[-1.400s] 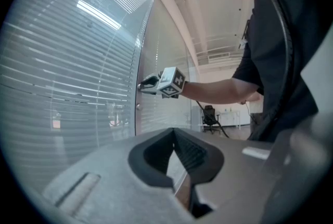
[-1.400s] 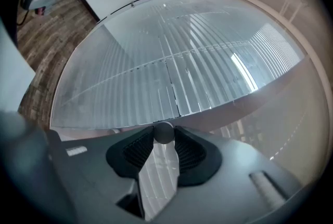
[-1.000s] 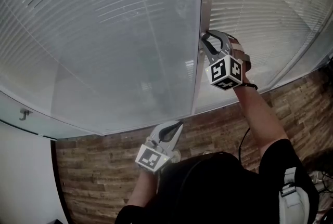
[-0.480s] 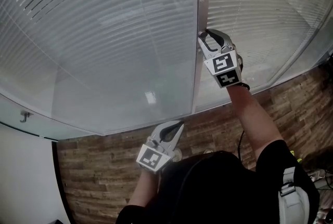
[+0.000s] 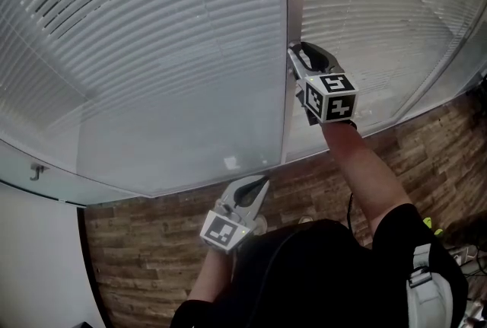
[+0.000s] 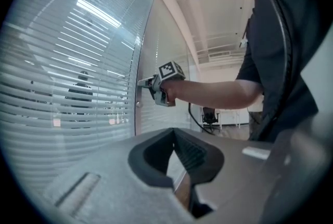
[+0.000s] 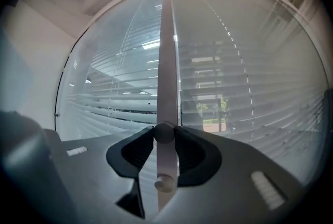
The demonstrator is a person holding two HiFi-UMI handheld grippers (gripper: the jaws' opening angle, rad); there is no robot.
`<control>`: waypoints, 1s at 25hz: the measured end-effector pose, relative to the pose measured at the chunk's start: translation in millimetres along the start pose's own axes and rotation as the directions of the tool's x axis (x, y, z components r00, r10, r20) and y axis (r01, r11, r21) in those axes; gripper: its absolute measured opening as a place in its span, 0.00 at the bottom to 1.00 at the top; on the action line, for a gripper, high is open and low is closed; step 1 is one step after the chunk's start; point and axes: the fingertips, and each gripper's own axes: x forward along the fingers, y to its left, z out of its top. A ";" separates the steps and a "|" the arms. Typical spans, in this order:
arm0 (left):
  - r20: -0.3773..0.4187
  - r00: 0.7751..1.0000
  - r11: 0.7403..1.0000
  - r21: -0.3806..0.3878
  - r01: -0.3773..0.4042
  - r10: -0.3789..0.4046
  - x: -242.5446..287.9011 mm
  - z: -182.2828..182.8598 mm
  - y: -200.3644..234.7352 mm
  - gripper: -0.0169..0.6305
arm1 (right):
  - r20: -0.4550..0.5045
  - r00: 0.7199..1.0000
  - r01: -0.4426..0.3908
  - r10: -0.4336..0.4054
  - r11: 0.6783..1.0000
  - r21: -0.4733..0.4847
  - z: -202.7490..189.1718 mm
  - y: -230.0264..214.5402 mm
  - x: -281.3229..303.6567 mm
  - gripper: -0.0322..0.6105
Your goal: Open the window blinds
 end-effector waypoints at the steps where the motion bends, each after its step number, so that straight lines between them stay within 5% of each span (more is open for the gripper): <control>1: 0.000 1.000 1.000 0.002 0.001 -0.001 0.0 -0.1 -0.1 0.03 | 0.004 1.000 -0.002 0.001 1.000 0.020 0.1 0.1 -0.1 0.25; 13: 0.003 1.000 1.000 0.010 0.009 -0.009 2.1 -0.6 -1.1 0.03 | 0.025 1.000 -0.014 0.010 0.989 0.148 1.0 -0.2 -0.5 0.25; 25: 0.000 1.000 1.000 0.015 0.015 -0.015 3.4 0.5 -2.0 0.03 | 0.017 1.000 -0.011 0.010 0.997 0.079 0.8 0.2 0.0 0.26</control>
